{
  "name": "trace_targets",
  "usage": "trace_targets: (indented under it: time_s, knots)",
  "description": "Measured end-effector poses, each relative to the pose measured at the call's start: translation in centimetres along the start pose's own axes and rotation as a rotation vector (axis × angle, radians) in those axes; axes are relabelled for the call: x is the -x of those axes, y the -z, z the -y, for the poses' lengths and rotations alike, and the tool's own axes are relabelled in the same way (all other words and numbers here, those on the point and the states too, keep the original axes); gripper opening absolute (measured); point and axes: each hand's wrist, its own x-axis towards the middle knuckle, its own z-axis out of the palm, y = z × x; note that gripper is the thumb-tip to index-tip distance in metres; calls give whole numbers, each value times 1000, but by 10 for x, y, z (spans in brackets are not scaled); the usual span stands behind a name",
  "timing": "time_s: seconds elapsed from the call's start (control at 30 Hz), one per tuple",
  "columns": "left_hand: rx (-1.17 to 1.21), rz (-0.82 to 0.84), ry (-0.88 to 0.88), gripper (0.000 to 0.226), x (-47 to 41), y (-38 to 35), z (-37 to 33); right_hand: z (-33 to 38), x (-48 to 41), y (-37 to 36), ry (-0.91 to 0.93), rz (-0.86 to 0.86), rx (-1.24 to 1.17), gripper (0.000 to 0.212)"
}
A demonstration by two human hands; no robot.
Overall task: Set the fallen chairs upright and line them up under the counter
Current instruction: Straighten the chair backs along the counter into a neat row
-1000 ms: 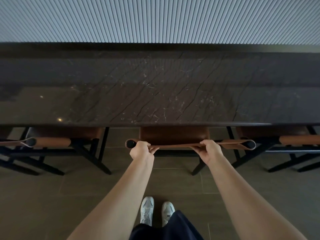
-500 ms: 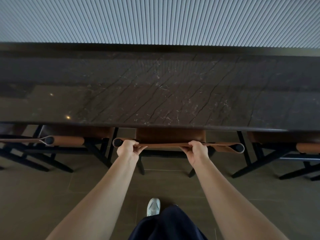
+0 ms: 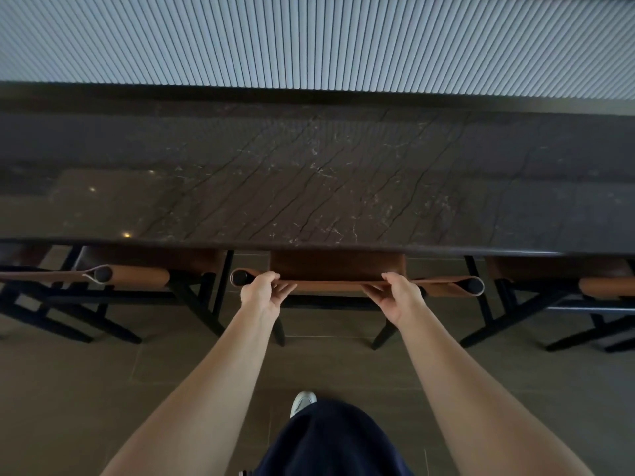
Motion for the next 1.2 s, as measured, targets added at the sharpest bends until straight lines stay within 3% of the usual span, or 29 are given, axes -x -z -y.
trace_targets:
  time_s: [0.27,0.4,0.73,1.0,1.2]
  knots:
    - [52,83,26,13,11,1,2,2,19,13,44,17,42,17]
    - [30,133,39,31,23,-5,8,0,29,21,78,37,27,14]
    - [-175,276,55,36,69,-21,31,0,60,58,167,55,-79,19]
    - [-273,403,-77,29,113,-47,86,26,91,135,268,77,-118,22]
    - [-279,525,-105,17,168,-70,172,59,124,232,315,63,-93,23]
